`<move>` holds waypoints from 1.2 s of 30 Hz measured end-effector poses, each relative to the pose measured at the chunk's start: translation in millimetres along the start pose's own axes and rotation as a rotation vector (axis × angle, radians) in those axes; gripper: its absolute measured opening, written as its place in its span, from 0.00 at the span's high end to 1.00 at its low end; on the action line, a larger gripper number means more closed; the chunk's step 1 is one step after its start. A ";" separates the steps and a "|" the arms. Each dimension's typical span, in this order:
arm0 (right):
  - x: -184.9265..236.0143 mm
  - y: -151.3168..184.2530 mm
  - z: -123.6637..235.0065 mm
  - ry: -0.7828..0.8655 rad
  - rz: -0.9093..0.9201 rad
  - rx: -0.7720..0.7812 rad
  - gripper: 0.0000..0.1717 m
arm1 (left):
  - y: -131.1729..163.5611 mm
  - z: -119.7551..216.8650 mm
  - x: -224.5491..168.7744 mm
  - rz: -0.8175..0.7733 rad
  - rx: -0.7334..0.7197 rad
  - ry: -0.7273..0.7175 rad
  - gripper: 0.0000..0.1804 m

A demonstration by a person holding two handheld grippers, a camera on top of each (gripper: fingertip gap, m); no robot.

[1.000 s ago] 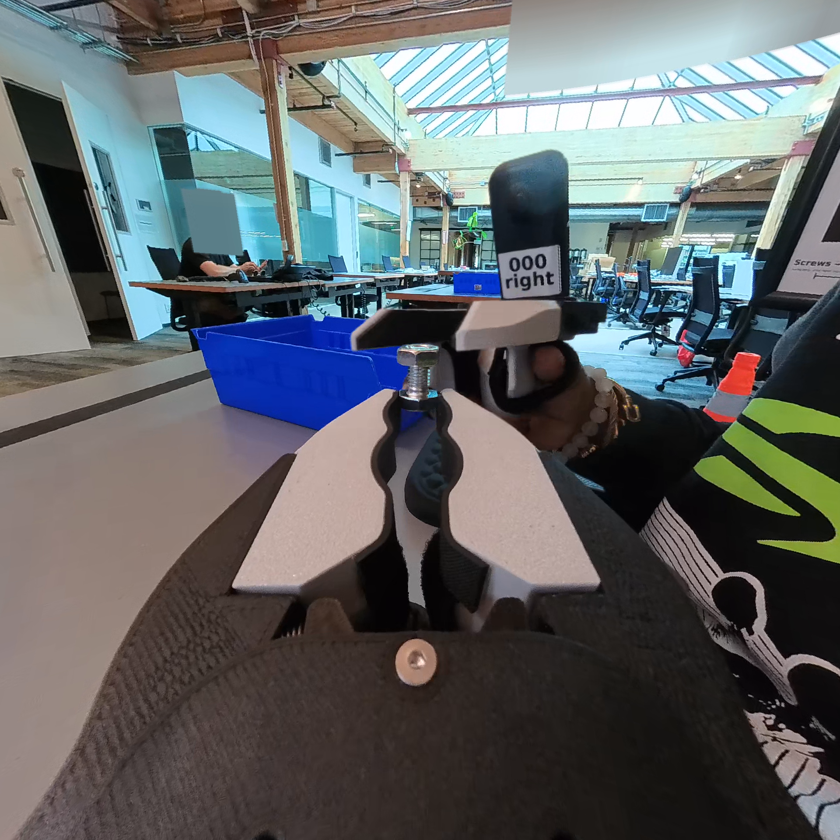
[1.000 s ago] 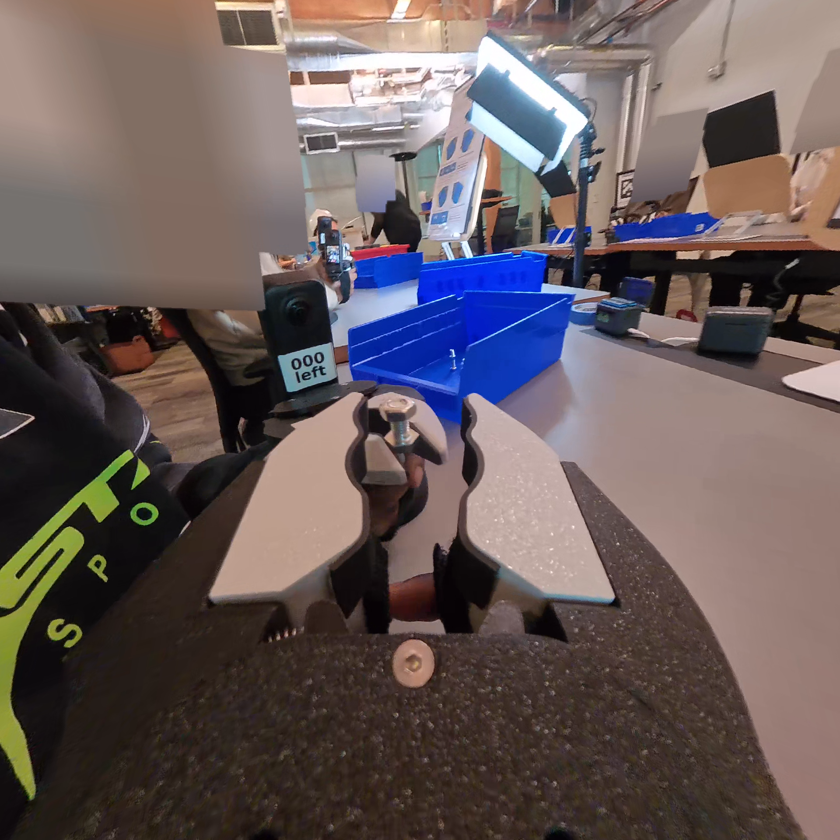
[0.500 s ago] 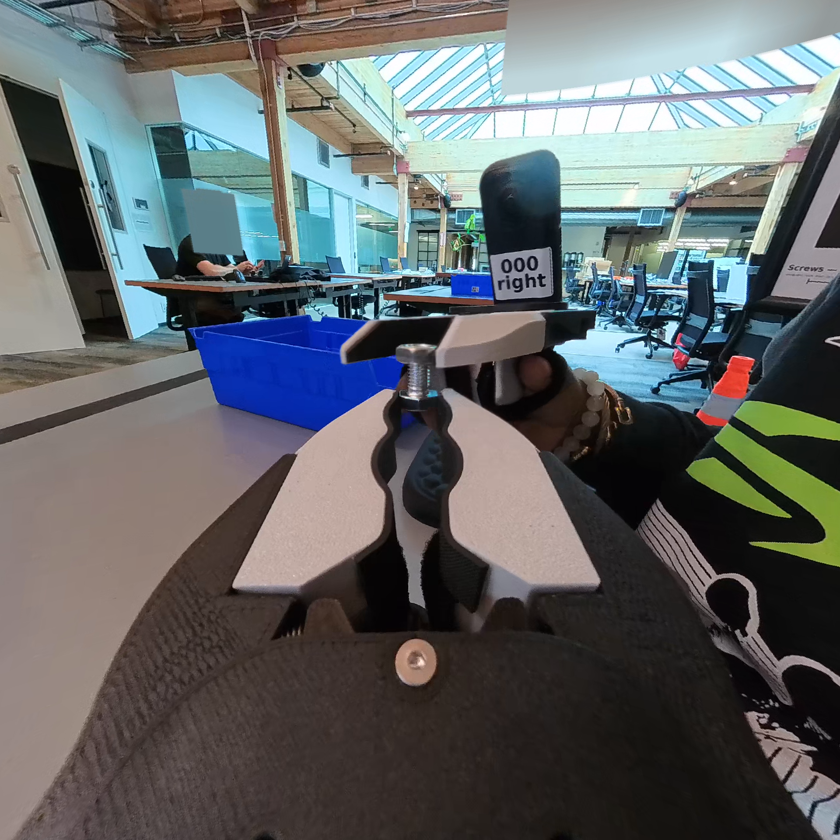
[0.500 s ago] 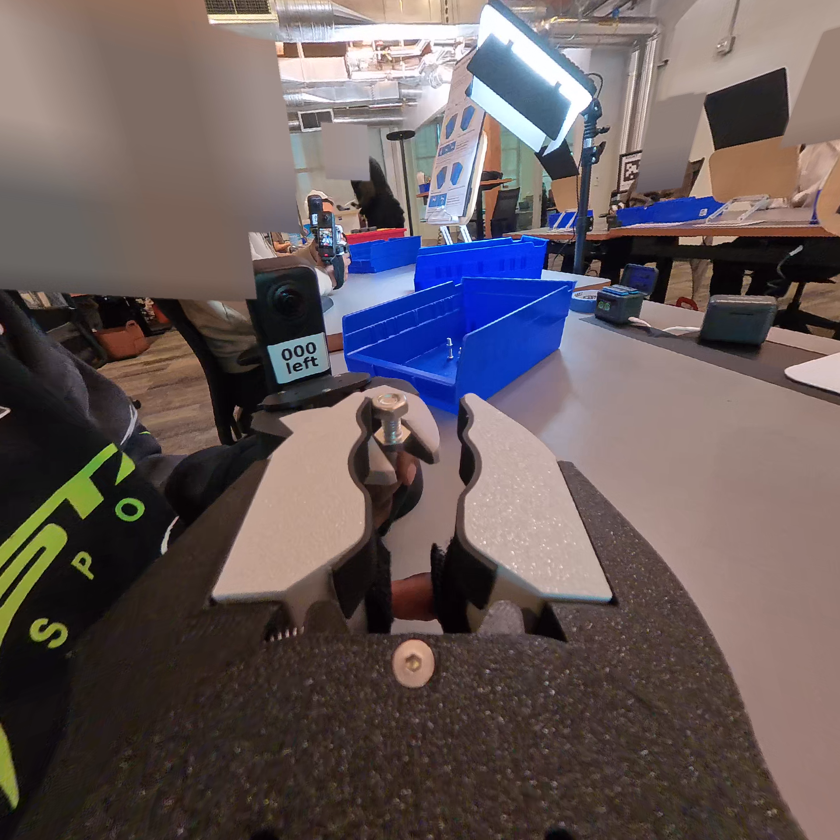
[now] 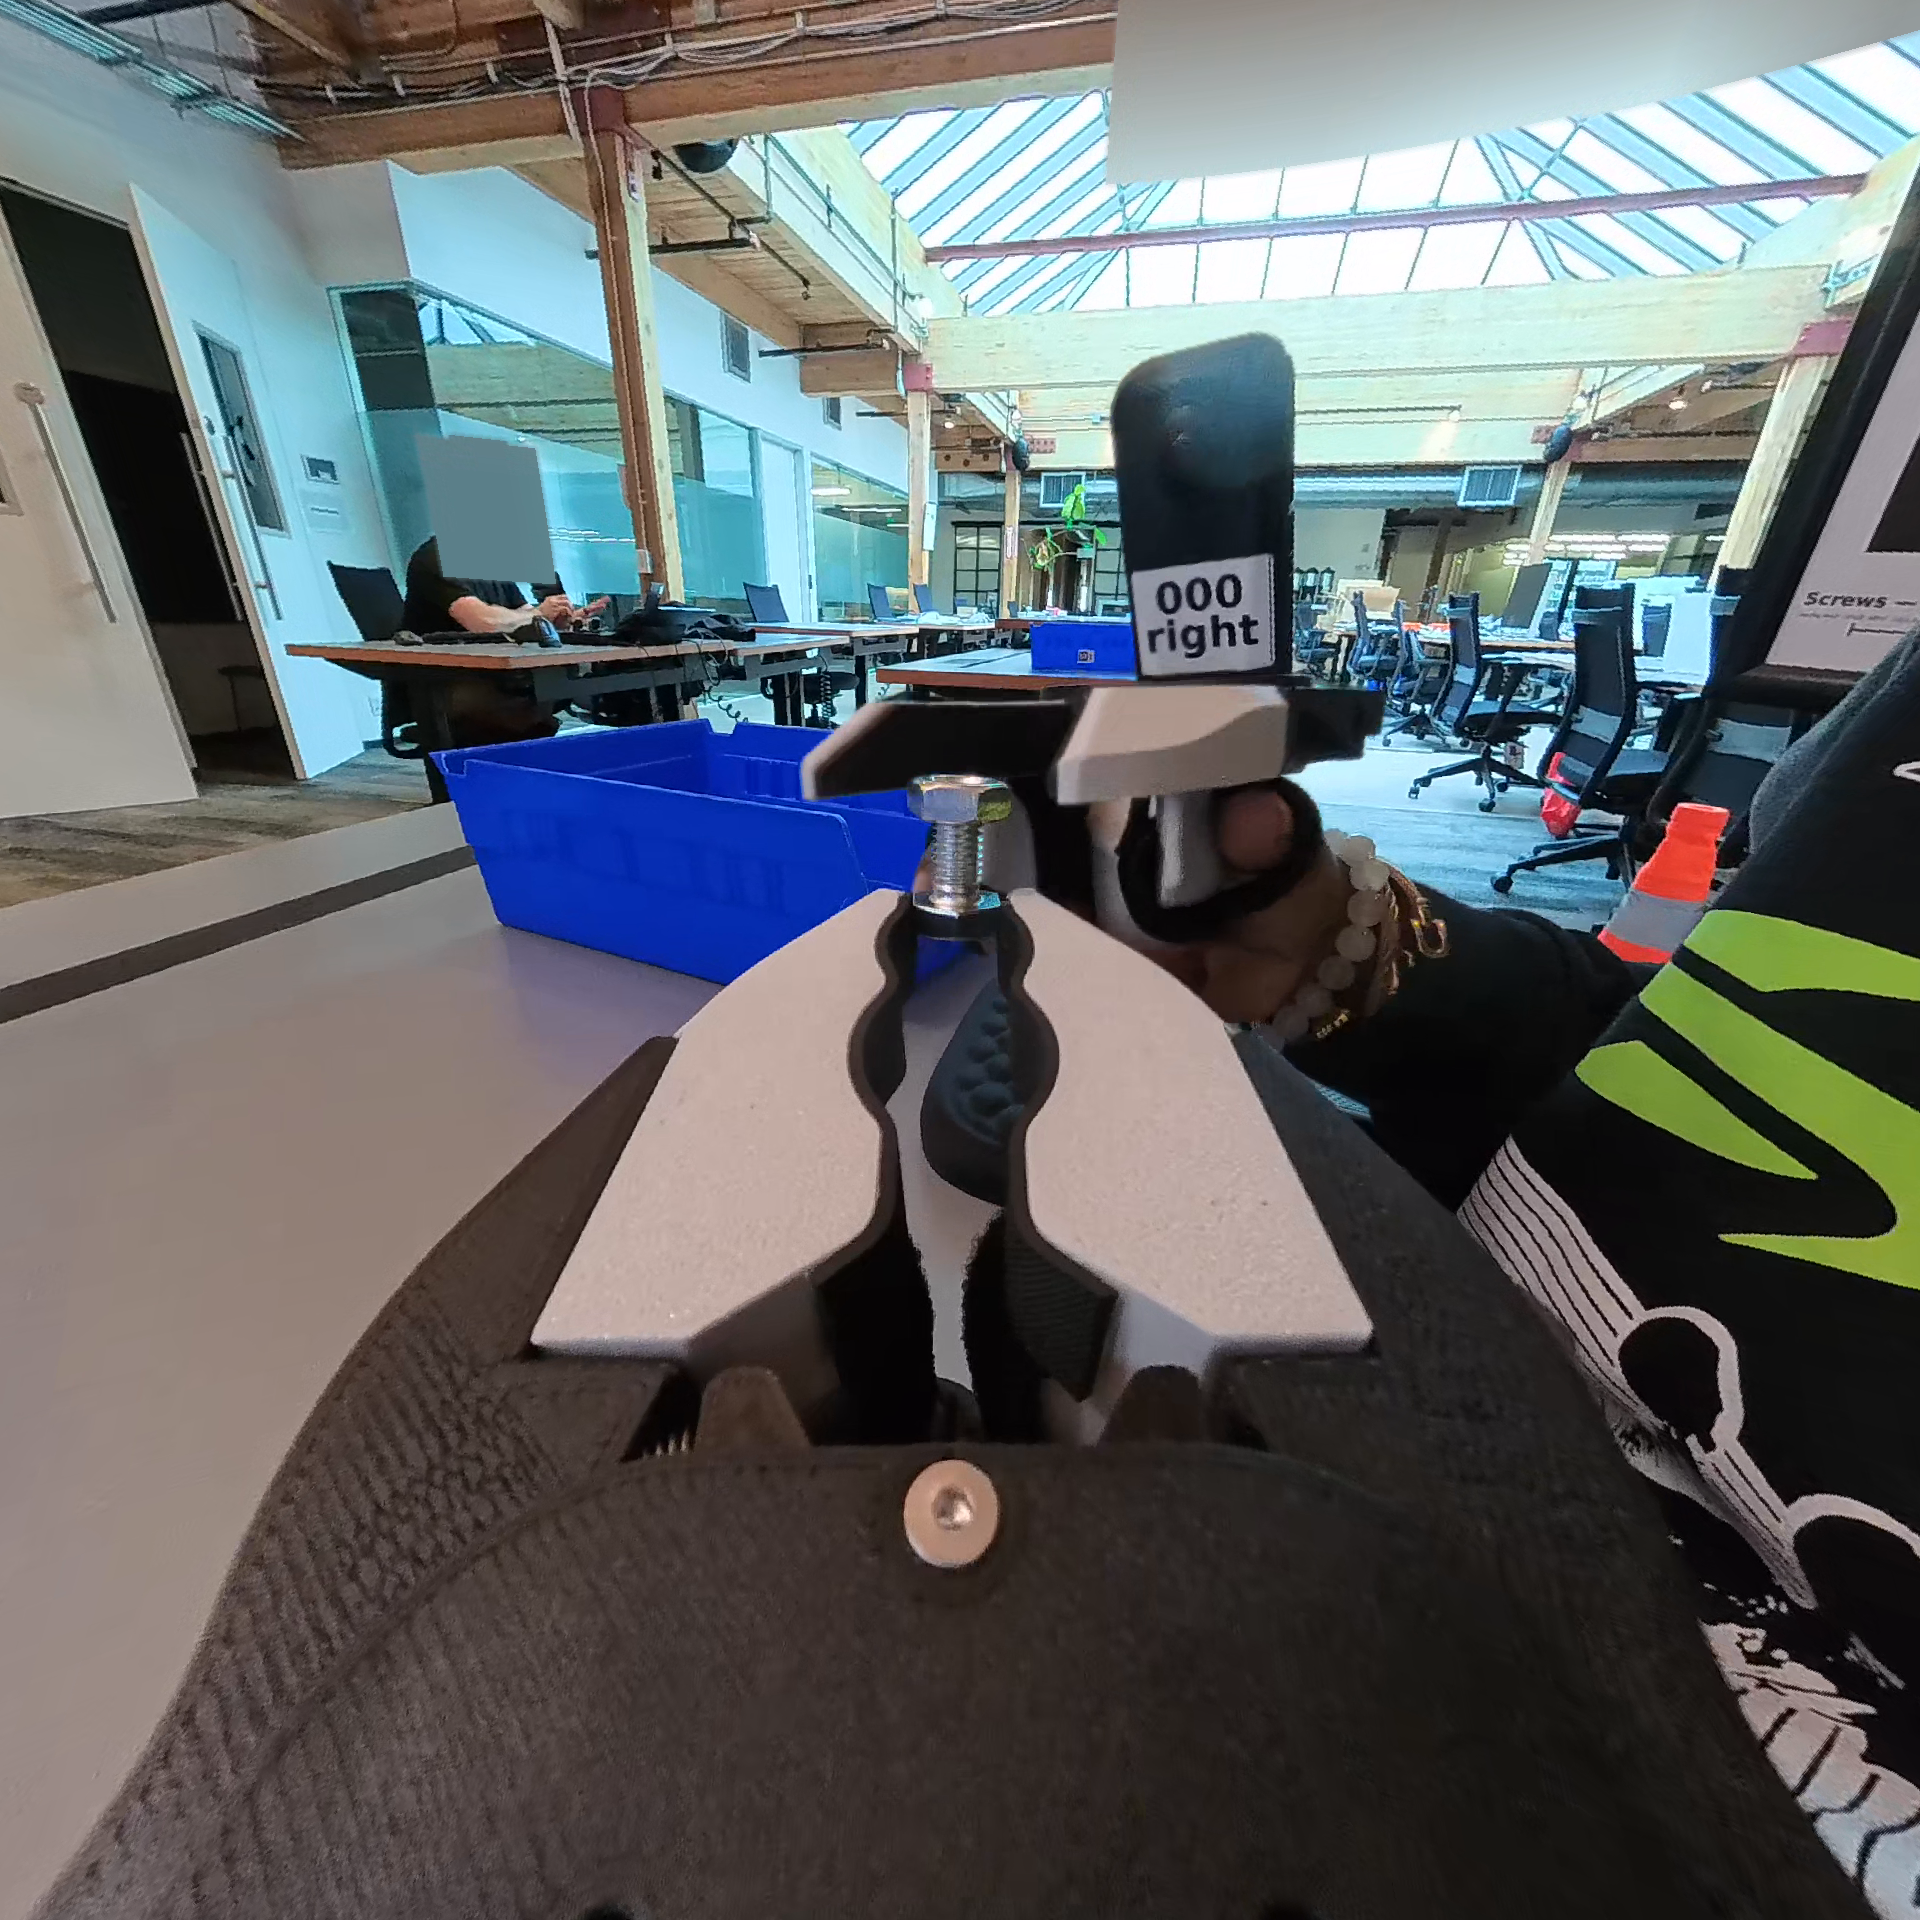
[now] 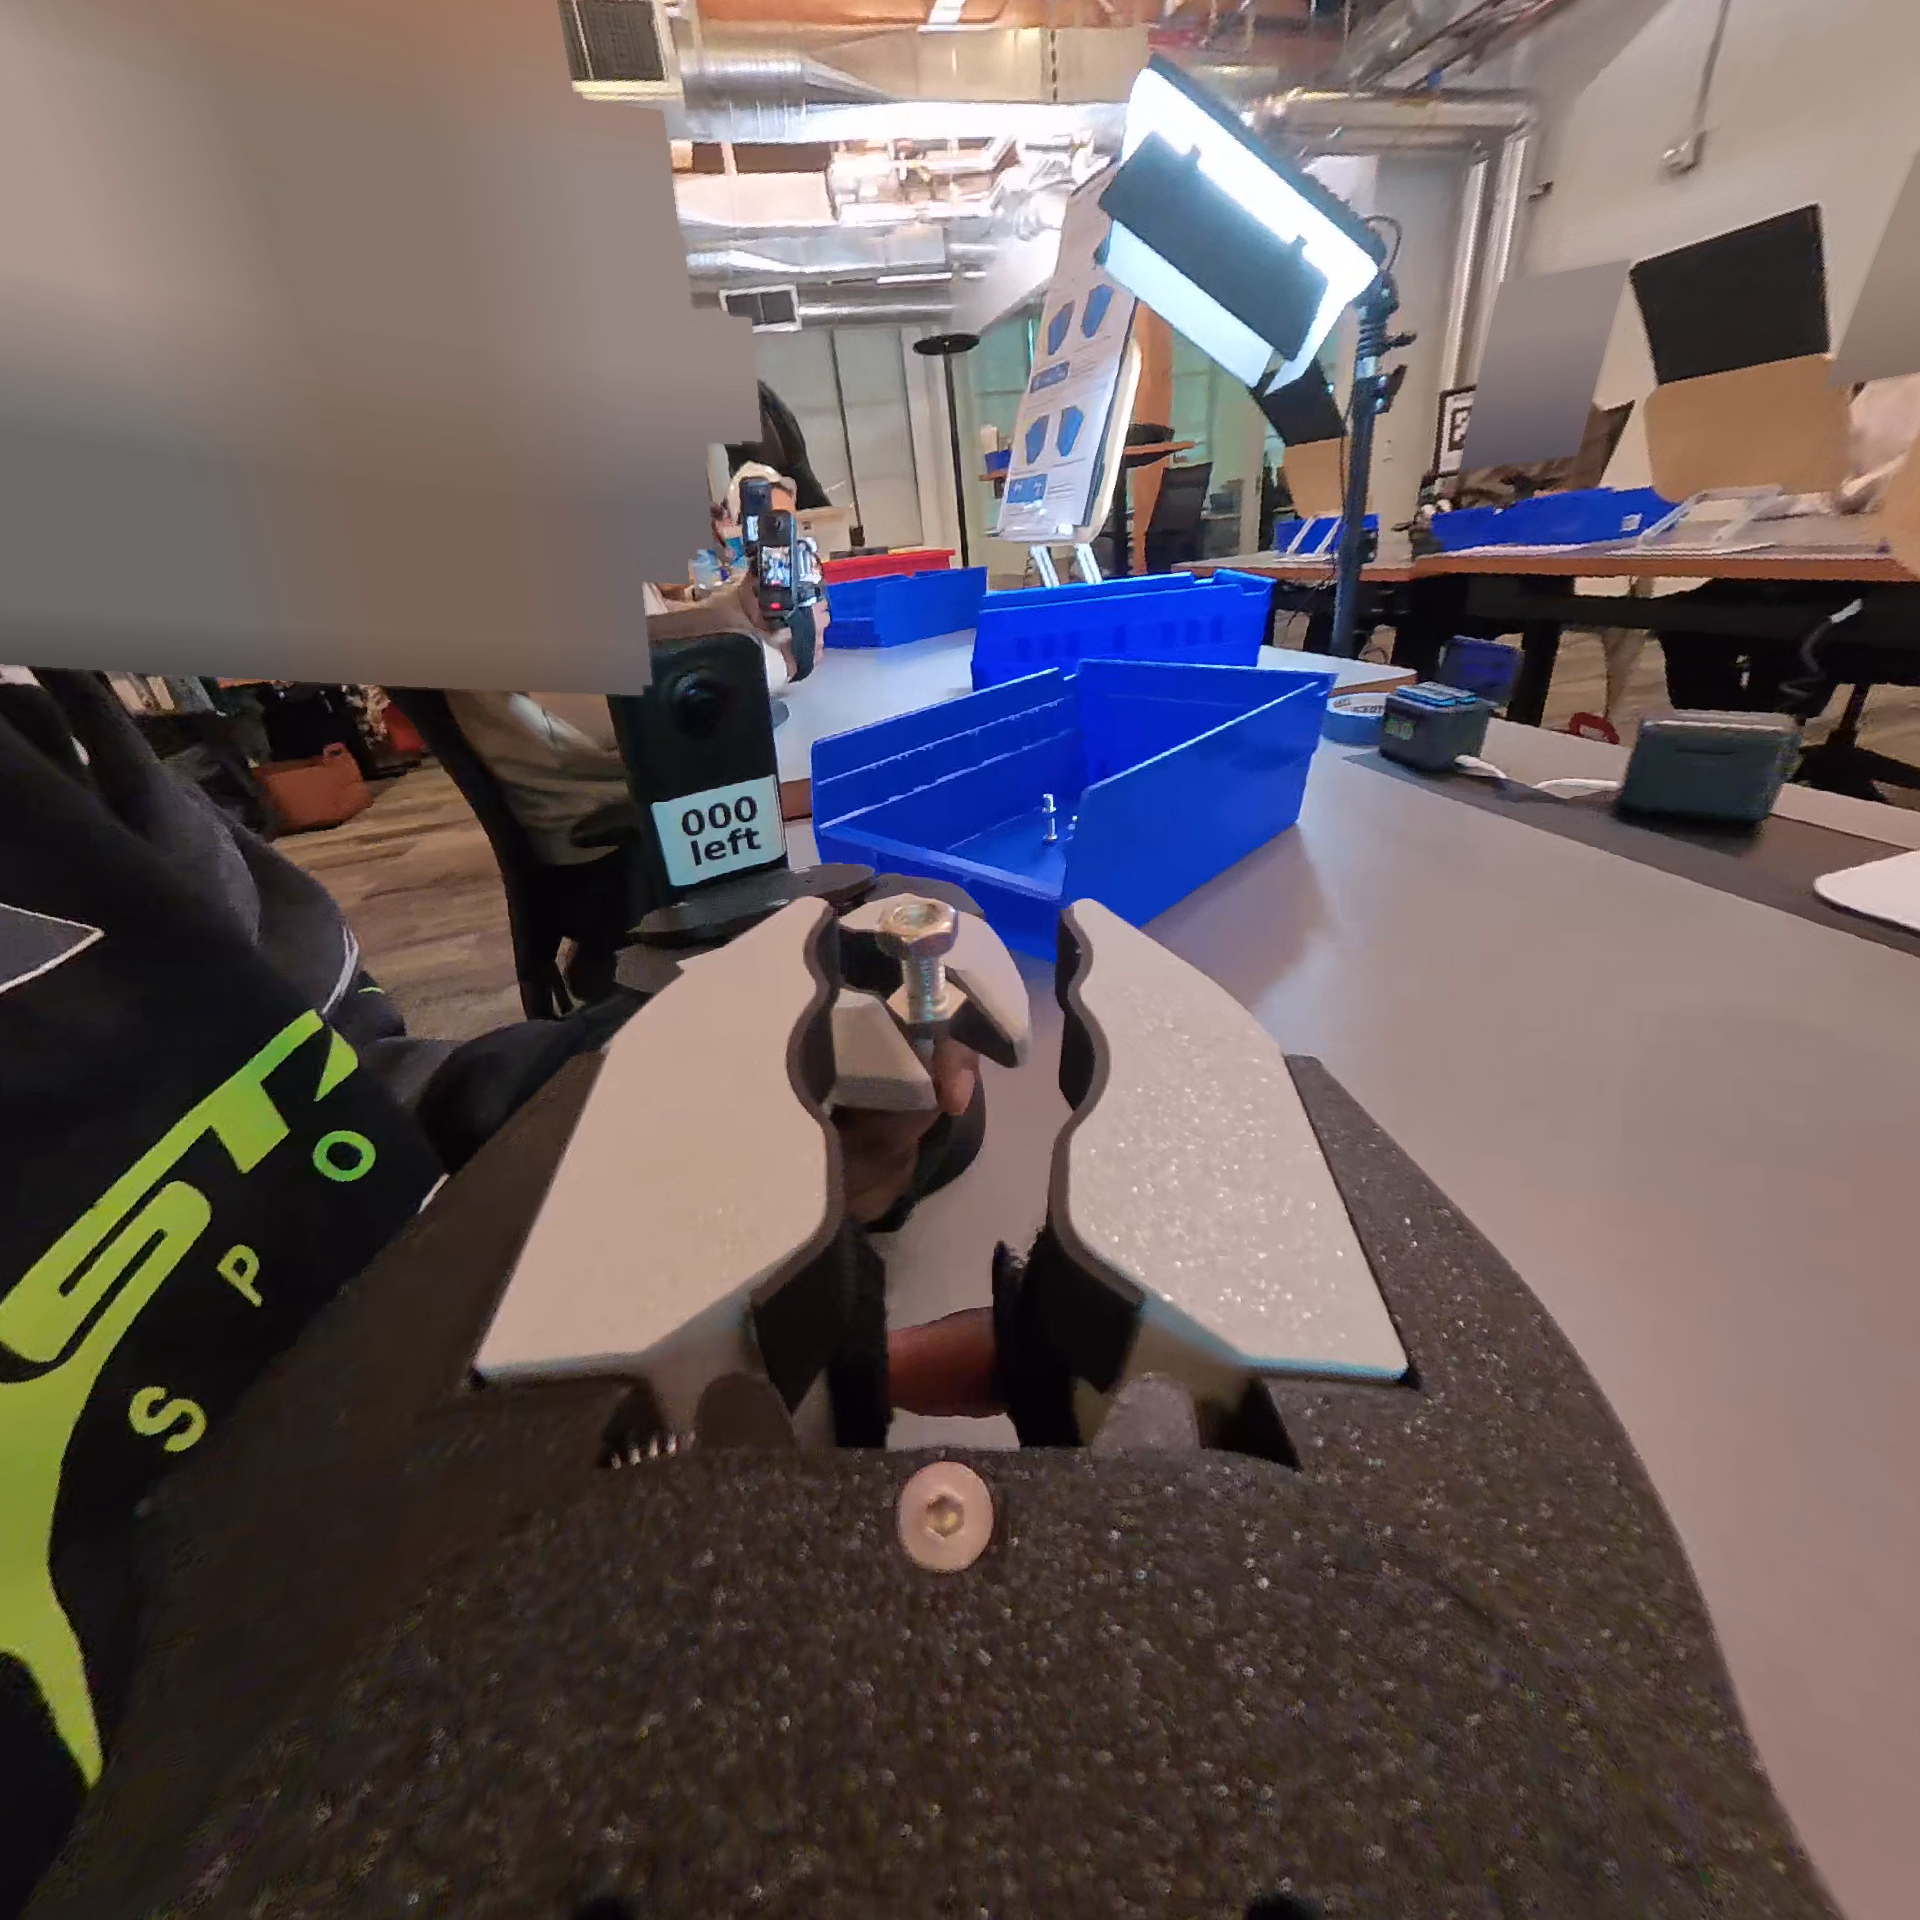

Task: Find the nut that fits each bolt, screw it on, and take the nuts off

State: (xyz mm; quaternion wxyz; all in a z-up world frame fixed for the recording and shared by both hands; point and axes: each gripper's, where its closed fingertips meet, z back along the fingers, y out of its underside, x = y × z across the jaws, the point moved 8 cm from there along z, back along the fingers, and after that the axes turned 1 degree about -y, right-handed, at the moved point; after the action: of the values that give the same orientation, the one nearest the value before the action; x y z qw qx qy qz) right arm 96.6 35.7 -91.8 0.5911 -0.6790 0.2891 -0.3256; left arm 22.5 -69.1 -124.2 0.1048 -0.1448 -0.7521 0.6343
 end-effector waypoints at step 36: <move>4.0 -10.3 0.6 0.045 0.138 0.267 0.89 | 4.6 -2.3 0.1 -0.074 0.077 -0.063 0.92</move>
State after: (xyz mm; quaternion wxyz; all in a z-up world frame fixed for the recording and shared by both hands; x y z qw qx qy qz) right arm 99.6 34.3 -81.3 0.6905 -0.5654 0.3023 -0.3349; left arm 23.6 -66.2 -128.4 0.1098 -0.0929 -0.7349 0.6627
